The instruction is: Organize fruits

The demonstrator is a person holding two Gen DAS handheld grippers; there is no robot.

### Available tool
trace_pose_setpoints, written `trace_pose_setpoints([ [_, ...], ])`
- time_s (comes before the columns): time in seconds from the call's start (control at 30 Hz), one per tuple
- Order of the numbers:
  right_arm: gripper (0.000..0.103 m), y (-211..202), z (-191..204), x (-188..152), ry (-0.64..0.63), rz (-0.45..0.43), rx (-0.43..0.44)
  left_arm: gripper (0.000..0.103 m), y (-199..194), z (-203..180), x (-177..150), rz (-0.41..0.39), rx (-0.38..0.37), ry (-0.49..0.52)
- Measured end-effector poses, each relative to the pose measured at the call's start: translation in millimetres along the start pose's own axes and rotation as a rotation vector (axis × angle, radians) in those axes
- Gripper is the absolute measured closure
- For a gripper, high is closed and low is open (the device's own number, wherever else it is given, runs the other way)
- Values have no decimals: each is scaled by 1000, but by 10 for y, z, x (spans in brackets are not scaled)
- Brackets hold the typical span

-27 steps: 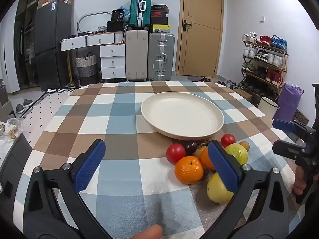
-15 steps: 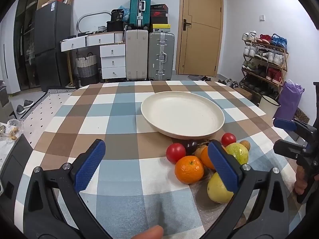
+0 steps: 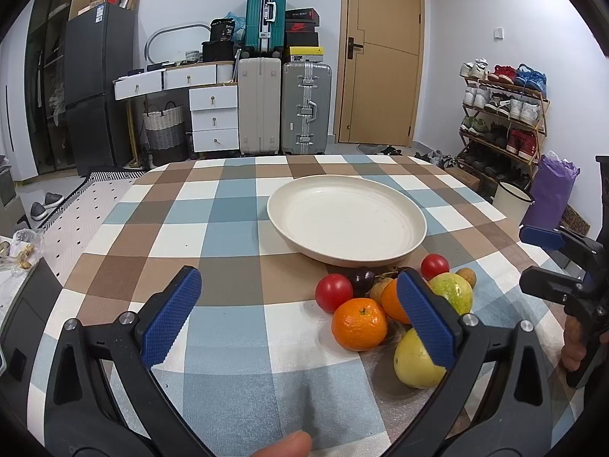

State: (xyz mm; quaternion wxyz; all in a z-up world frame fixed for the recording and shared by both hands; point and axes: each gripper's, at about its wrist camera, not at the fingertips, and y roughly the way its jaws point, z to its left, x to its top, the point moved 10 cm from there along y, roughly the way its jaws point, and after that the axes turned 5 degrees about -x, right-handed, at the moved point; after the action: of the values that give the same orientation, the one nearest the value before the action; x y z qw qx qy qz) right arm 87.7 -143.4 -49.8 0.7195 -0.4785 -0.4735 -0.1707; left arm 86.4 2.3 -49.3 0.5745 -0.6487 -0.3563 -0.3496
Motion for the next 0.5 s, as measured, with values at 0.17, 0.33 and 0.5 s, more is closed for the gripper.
trace_pose_setpoints([
  [0.17,0,18,46,-9,1,0,-1,1,1,-3,-2,-2,0,2],
  [0.33,0,-6,-22,3,1,2,0,1,1,-4,-3,-2,-1,2],
  [0.5,0,-6,-22,4,1,2,1,1,2,-4,-3,-2,-1,2],
])
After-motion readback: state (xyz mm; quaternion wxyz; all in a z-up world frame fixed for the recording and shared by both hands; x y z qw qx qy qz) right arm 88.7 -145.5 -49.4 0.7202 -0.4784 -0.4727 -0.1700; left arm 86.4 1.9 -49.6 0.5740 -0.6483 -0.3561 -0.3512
